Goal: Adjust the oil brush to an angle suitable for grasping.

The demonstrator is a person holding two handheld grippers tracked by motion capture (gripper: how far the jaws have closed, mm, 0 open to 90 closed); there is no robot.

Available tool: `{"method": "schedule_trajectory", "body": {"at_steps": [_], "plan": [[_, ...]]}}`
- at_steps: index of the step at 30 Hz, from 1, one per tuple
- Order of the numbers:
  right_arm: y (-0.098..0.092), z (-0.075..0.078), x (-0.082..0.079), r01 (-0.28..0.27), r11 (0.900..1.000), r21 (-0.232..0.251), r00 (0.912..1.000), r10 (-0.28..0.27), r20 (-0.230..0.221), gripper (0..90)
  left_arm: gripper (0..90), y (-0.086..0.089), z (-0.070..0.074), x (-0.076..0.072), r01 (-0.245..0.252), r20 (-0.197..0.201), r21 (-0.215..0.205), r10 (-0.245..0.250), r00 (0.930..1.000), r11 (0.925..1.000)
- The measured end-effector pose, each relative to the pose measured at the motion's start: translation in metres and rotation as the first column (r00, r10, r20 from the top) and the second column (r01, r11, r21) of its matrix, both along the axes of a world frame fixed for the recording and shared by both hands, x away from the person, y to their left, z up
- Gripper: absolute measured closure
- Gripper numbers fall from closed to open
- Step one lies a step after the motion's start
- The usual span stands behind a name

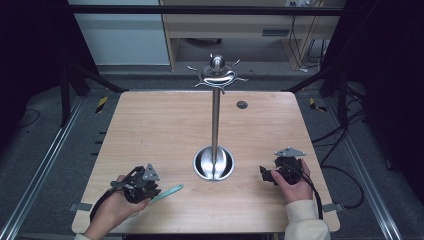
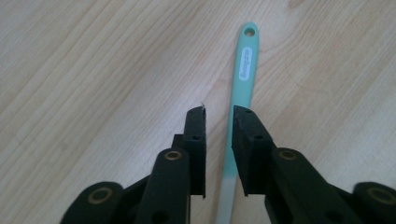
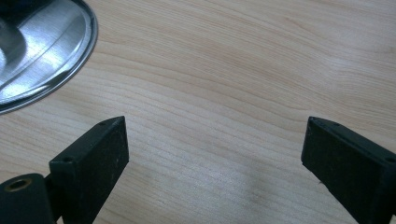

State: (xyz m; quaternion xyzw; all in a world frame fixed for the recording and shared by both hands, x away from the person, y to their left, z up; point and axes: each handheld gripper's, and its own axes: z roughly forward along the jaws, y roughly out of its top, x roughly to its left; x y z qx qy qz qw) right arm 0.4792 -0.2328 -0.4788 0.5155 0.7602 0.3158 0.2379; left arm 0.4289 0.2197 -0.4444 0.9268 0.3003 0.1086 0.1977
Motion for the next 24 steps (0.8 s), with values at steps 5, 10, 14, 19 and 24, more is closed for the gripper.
{"method": "schedule_trajectory", "body": {"at_steps": [5, 10, 14, 19, 24], "plan": [[0.0, 0.0, 0.0, 0.002, 1.0, 0.003, 1.0, -0.002, -0.002, 8.0, 67.4, 0.001, 0.0, -0.004, 0.035, -0.045, 0.083, -0.031, 0.9985, 0.996], [-0.001, 0.0, 0.0, 0.002, 1.0, 0.003, 1.0, -0.002, 0.002, 8.0, 67.7, -0.002, -0.002, -0.003, 0.075, -0.093, 0.141, -0.062, 0.9938, 0.9872], [-0.001, 0.0, 0.0, 0.002, 1.0, 0.005, 1.0, -0.002, 0.004, 8.1, 69.1, -0.002, -0.005, -0.001, 0.086, -0.114, 0.15, -0.069, 0.9911, 0.9849], [-0.001, 0.0, 0.0, 0.004, 1.0, 0.006, 1.0, -0.004, 0.002, 8.0, 69.2, -0.003, -0.012, -0.001, 0.109, -0.146, 0.175, -0.083, 0.9857, 0.9785], [-0.001, 0.0, 0.0, 0.003, 1.0, 0.006, 1.0, -0.003, 0.003, 8.0, 70.2, -0.003, -0.015, 0.002, 0.108, -0.155, 0.183, -0.08, 0.9847, 0.9772]]}}
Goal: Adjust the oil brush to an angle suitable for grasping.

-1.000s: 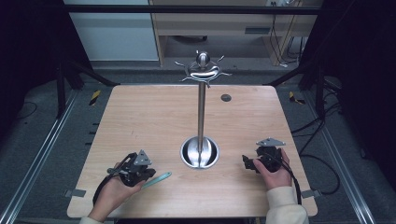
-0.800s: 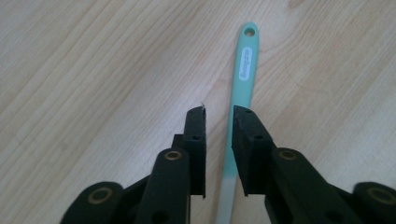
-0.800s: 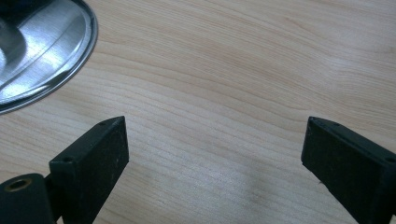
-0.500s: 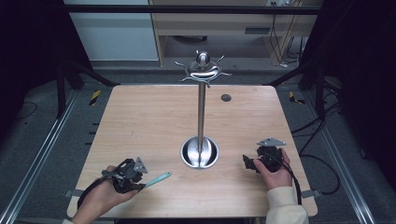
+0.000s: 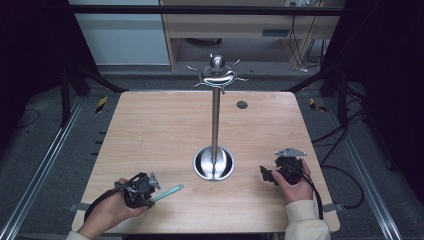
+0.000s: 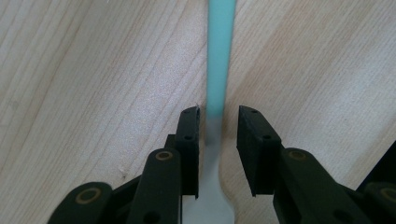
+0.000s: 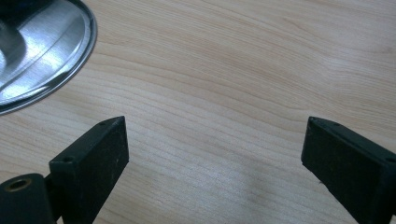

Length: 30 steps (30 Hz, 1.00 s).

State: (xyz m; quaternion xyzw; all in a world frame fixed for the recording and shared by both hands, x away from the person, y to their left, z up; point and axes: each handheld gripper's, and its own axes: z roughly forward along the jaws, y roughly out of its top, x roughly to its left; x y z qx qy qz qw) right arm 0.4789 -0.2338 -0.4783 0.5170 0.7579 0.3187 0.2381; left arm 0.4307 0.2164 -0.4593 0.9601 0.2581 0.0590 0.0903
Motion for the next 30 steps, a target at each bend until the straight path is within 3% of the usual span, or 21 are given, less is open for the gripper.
{"method": "schedule_trajectory", "body": {"at_steps": [22, 30], "plan": [[0.0, 0.0002, 0.0, -0.002, 1.0, 0.004, 1.0, 0.002, -0.001, 8.0, 80.0, -0.0026, -0.0038, 0.0052, 0.027, -0.022, 0.018, -0.026, 0.9994, 0.9995], [-0.0004, 0.0003, 0.0, -0.004, 1.0, 0.001, 1.0, 0.004, -0.001, 8.0, 81.8, 0.0, -0.003, 0.0059, 0.025, -0.037, 0.002, -0.025, 0.999, 0.9997]]}}
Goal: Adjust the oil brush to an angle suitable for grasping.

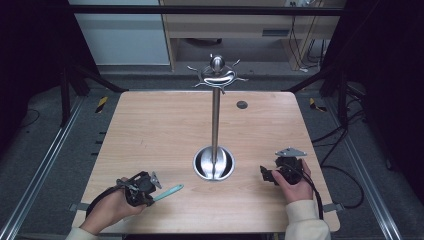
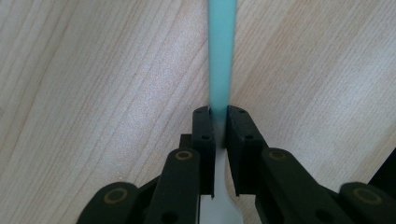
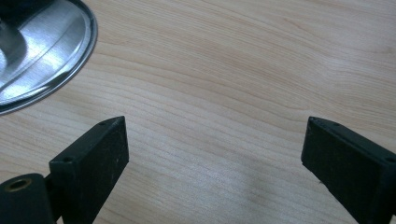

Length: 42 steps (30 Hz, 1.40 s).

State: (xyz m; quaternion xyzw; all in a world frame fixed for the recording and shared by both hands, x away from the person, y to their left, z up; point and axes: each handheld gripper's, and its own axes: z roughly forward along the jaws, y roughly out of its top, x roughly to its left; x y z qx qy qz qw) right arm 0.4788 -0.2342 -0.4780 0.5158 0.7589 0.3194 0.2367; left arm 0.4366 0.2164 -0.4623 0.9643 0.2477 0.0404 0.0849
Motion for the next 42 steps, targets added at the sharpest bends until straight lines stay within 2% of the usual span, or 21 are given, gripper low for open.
{"method": "schedule_trajectory", "body": {"at_steps": [3, 6, 8, 9, 12, 15, 16, 17, 19, 20, 22, 24, 28, 34, 36, 42], "plan": [[0.0, 0.0, 0.0, 0.0, 1.0, 0.002, 1.0, 0.0, -0.001, 8.0, 81.9, 0.001, 0.004, -0.002, 0.001, 0.01, -0.021, -0.001, 1.0, 0.9998], [0.0, 0.0, 0.0, 0.0, 1.0, 0.002, 1.0, 0.0, -0.002, 8.0, 81.9, 0.003, 0.016, -0.003, -0.005, 0.039, -0.058, 0.008, 0.9992, 0.9983], [0.0, 0.0, 0.0, 0.001, 1.0, -0.001, 1.0, -0.001, 0.0, 8.0, 81.9, 0.004, 0.02, -0.003, -0.003, 0.048, -0.066, 0.006, 0.9988, 0.9978], [0.0, 0.0, 0.0, 0.002, 1.0, -0.001, 1.0, -0.002, 0.0, 8.1, 81.9, 0.005, 0.027, -0.003, -0.007, 0.063, -0.082, 0.012, 0.9979, 0.9966], [0.0, 0.0, 0.0, 0.001, 1.0, -0.002, 1.0, -0.001, 0.0, 8.0, 81.9, 0.006, 0.034, -0.003, -0.009, 0.085, -0.102, 0.017, 0.9962, 0.9948], [0.0, -0.001, 0.0, 0.0, 1.0, -0.004, 1.0, 0.0, 0.001, 8.0, 81.9, 0.009, 0.043, -0.002, -0.017, 0.111, -0.144, 0.033, 0.9933, 0.9894], [0.0, -0.001, 0.0, 0.002, 1.0, -0.006, 1.0, -0.002, 0.002, 8.0, 82.0, 0.011, 0.048, -0.002, -0.025, 0.135, -0.168, 0.048, 0.9897, 0.9855], [0.0, -0.001, 0.0, 0.002, 1.0, -0.006, 1.0, -0.002, 0.002, 8.0, 82.0, 0.011, 0.048, -0.002, -0.025, 0.135, -0.168, 0.048, 0.9897, 0.9855], [0.0, 0.0, 0.0, 0.003, 1.0, -0.005, 1.0, -0.003, 0.001, 8.0, 82.0, 0.013, 0.057, -0.002, -0.032, 0.168, -0.195, 0.065, 0.9837, 0.9802], [0.0, 0.0, 0.0, 0.004, 1.0, -0.006, 1.0, -0.004, 0.0, 8.0, 82.0, 0.013, 0.057, -0.002, -0.032, 0.168, -0.195, 0.065, 0.9837, 0.9802], [0.001, 0.0, 0.0, 0.003, 1.0, -0.003, 1.0, -0.003, -0.002, 8.0, 82.0, 0.014, 0.064, -0.003, -0.045, 0.192, -0.241, 0.093, 0.977, 0.9695], [0.001, 0.0, 0.0, 0.004, 1.0, -0.002, 1.0, -0.004, -0.002, 8.0, 82.0, 0.014, 0.067, -0.004, -0.045, 0.199, -0.252, 0.097, 0.9752, 0.9667], [0.001, -0.001, 0.0, 0.001, 1.0, -0.005, 1.0, -0.001, -0.004, 8.0, 82.0, 0.015, 0.077, -0.005, -0.04, 0.236, -0.28, 0.109, 0.9656, 0.9593], [0.001, -0.001, 0.001, 0.001, 1.0, -0.006, 1.0, -0.001, -0.006, 8.0, 82.0, 0.015, 0.09, -0.008, -0.035, 0.268, -0.332, 0.13, 0.9547, 0.9428], [0.001, -0.001, 0.001, 0.0, 1.0, -0.009, 1.0, 0.0, -0.006, 8.0, 82.1, 0.014, 0.096, -0.009, -0.033, 0.282, -0.338, 0.134, 0.9499, 0.9406], [0.001, -0.001, 0.001, 0.002, 1.0, -0.003, 1.0, -0.002, -0.007, 8.0, 82.1, 0.012, 0.104, -0.008, -0.024, 0.299, -0.351, 0.137, 0.9444, 0.9359]]}}
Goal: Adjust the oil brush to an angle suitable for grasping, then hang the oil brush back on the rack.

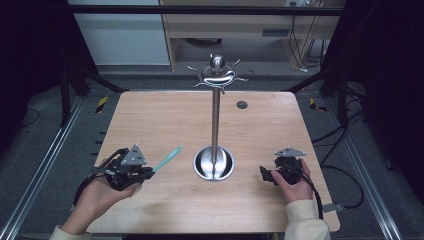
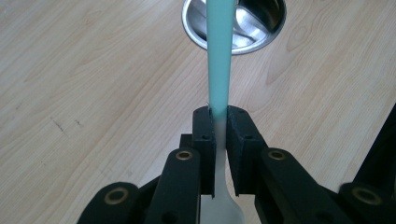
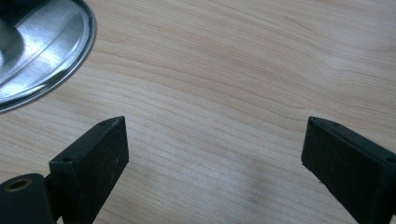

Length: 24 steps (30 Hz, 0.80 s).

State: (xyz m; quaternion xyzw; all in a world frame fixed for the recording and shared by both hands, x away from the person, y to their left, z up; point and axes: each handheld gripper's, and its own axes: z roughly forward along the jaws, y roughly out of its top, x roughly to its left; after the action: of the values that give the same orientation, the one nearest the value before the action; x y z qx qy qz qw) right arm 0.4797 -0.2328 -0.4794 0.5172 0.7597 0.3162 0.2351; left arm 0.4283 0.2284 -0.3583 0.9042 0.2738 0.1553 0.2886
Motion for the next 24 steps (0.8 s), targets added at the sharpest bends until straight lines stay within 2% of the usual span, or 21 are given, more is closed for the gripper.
{"method": "schedule_trajectory", "body": {"at_steps": [6, 12, 14, 19, 21, 24], "plan": [[-0.001, 0.0, -0.001, -0.002, 1.0, 0.0, 1.0, 0.002, 0.001, 8.0, 82.1, 0.0, 0.016, -0.003, -0.004, 0.046, -0.033, 0.005, 0.9989, 0.9995], [0.0, 0.001, -0.001, 0.0, 1.0, -0.005, 1.0, 0.0, 0.005, 8.0, 82.1, 0.0, 0.033, -0.007, -0.002, 0.105, -0.065, 0.009, 0.9944, 0.9979], [0.0, 0.001, -0.001, 0.0, 1.0, -0.004, 1.0, 0.0, 0.004, 8.0, 82.1, 0.0, 0.034, -0.008, -0.001, 0.109, -0.07, 0.008, 0.994, 0.9975], [-0.001, 0.001, -0.001, 0.002, 1.0, 0.001, 1.0, -0.002, 0.003, 8.0, 82.1, 0.0, 0.043, -0.01, -0.009, 0.145, -0.112, 0.026, 0.989, 0.9937], [-0.001, 0.002, -0.001, 0.001, 1.0, -0.001, 0.9999, -0.001, 0.015, 8.0, 82.1, 0.001, 0.048, -0.012, -0.008, 0.172, -0.141, 0.032, 0.9845, 0.99], [-0.001, 0.002, -0.001, 0.001, 1.0, -0.002, 0.9998, -0.001, 0.021, 8.0, 82.1, 0.001, 0.052, -0.013, -0.003, 0.186, -0.153, 0.032, 0.982, 0.9882]]}}
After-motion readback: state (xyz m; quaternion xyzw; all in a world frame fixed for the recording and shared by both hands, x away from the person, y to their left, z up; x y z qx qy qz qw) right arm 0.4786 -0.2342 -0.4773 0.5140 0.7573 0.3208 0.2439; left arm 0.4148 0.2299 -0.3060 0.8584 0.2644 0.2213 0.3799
